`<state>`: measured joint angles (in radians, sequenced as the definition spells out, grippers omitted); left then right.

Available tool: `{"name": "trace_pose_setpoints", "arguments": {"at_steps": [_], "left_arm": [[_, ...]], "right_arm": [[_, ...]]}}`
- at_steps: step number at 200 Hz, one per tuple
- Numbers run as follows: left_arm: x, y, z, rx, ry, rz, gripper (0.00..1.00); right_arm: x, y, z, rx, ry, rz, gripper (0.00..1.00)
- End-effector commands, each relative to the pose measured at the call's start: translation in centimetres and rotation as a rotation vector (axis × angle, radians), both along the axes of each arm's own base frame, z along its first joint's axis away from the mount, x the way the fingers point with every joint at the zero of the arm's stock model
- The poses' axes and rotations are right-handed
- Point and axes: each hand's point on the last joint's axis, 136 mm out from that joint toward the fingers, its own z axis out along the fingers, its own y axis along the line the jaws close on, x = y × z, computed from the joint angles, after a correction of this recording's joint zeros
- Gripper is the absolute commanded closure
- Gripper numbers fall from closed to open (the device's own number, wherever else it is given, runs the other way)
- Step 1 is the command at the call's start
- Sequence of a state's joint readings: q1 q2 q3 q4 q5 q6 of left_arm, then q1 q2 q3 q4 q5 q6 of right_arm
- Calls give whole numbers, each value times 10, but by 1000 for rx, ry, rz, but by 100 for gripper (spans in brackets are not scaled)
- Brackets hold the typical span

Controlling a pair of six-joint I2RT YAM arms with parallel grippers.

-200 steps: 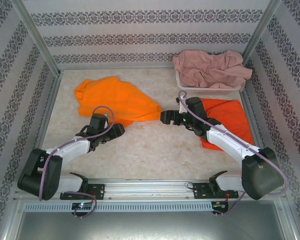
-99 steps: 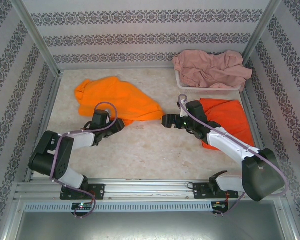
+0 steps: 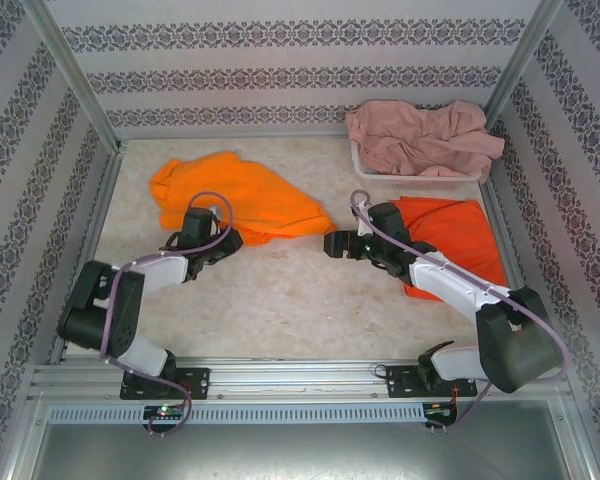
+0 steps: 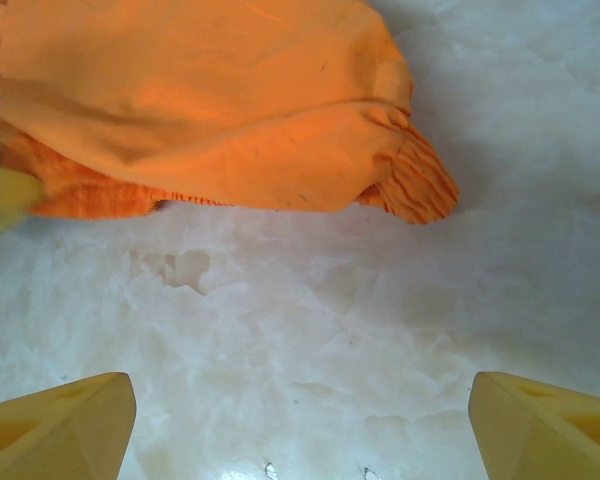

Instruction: Fold and stack the shorts

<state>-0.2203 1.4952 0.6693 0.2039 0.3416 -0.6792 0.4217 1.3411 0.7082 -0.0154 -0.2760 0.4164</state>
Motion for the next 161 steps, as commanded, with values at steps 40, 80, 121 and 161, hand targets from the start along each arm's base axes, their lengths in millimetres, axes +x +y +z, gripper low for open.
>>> {"name": "trace_pose_setpoints", "arguments": {"at_steps": [40,80,121,161], "left_arm": [[-5,4,209,135,-332,-138,100],[-11,-6,251,119,-347,-210,100],[-12,-23,268,24,-392,-265,100],[-17,-35,272,-55,-428,-319,100]], "right_arm": [[4,15,58,57,-176,66,14],[-17,34,95,75,-307,167,15],[-40,64,115,27,-403,267,14],[-35,83,121,102,-345,245,13]]}}
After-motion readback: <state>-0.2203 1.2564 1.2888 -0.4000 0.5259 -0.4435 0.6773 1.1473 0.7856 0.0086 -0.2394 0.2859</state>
